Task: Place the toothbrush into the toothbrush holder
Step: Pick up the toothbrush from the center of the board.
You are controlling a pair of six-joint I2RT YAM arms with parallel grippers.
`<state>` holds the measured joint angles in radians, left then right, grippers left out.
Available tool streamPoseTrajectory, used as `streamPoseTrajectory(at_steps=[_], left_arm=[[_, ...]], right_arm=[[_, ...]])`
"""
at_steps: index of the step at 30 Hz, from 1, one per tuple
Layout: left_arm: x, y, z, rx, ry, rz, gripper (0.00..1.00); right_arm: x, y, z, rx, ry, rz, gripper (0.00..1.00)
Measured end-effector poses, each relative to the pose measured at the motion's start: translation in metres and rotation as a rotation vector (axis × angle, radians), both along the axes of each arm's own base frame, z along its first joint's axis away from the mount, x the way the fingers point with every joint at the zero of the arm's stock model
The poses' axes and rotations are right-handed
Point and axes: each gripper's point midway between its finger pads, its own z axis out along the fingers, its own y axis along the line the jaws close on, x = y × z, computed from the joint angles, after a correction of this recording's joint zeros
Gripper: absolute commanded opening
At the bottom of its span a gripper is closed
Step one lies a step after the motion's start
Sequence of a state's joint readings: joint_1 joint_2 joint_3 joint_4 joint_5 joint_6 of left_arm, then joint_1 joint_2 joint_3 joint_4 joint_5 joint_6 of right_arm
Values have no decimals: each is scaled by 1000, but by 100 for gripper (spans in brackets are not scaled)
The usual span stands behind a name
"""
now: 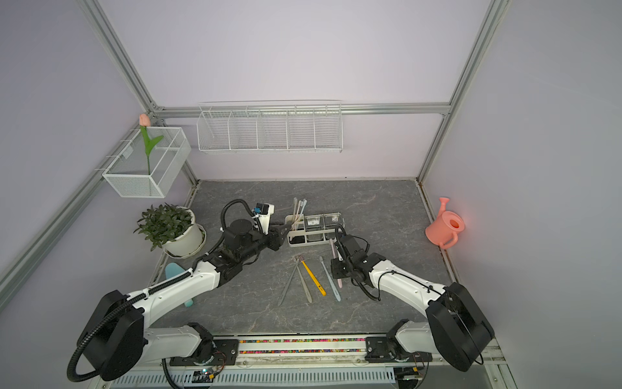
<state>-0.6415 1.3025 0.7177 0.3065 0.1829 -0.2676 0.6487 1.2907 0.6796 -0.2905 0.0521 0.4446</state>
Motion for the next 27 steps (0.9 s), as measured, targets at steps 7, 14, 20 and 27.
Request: streamPoseTrajectory(at_steps=[7,14,20,27], left_arm=[[-15,-26,-12,-33,57,-157,40],[-27,-53,-10,-36,55,-241,41],[-25,-71,-18,-29,73,-274,40],[-39,-99,-18,4,57,-333,42]], right_arm=[[4,2,20,44,-72,11,13],[6,4,37,85,-127,12,14],[6,4,39,87,-134,14,15],[6,4,47,103,-155,14,15]])
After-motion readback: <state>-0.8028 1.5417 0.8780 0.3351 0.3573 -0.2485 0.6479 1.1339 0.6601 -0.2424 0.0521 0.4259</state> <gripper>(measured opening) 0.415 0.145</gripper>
